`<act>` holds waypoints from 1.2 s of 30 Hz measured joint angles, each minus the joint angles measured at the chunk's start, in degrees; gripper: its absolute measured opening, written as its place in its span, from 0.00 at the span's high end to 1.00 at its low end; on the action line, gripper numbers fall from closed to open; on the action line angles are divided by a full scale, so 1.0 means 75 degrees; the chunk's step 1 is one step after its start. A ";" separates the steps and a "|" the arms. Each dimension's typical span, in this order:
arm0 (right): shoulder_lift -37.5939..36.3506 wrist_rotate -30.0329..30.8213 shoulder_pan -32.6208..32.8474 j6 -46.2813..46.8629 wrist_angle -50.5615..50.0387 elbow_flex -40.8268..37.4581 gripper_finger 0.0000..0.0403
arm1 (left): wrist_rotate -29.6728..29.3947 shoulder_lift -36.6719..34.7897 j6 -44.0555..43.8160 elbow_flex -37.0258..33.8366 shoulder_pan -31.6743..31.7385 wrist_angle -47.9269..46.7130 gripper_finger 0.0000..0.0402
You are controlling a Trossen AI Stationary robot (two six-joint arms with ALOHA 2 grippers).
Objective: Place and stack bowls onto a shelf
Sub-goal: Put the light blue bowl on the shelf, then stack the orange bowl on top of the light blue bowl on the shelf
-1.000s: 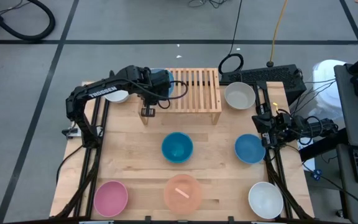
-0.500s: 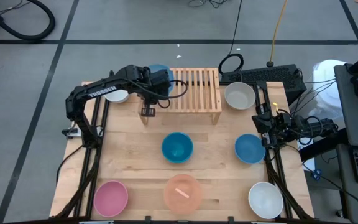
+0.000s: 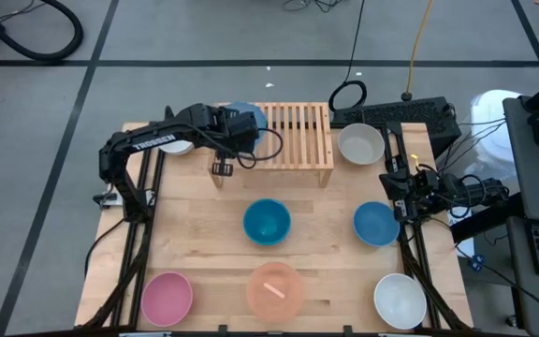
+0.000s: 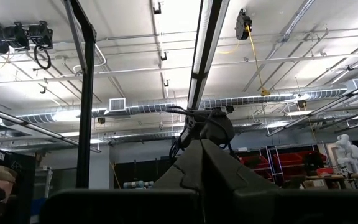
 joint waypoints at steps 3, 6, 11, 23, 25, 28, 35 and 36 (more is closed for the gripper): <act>0.0000 0.0000 0.0003 0.0000 0.0000 0.0000 1.00 | 0.0133 0.0000 -0.0083 0.0000 -0.0039 -0.0050 0.82; 0.0000 0.0000 0.0002 0.0000 0.0000 -0.0002 1.00 | 0.0326 0.0000 -0.0142 0.0000 -0.0045 -0.0212 0.82; 0.0000 0.0000 0.0001 0.0000 0.0003 -0.0001 1.00 | 0.0347 -0.0099 -0.0283 0.0000 -0.0074 -0.0276 0.82; 0.0000 -0.0017 0.0002 0.0000 0.0173 -0.0003 1.00 | 0.1312 -0.1548 -0.1801 0.0003 -0.0135 0.0352 0.82; 0.0000 -0.0015 0.0001 -0.0001 0.0262 -0.0003 1.00 | 0.1733 -0.1911 -0.2046 0.0009 -0.0135 0.0634 0.82; 0.0000 -0.0009 0.0000 -0.0225 0.0547 -0.0003 1.00 | 0.1901 -0.2384 -0.2346 0.0012 -0.0138 0.0882 0.82; -0.0003 0.0012 0.0000 -0.0875 0.1281 -0.0003 1.00 | 0.1900 -0.3328 -0.3183 0.0012 -0.0152 0.0715 0.82; -0.0003 0.0013 0.0000 -0.0887 0.1339 -0.0003 1.00 | 0.1902 -0.3457 -0.3276 0.0012 -0.0165 0.0680 0.82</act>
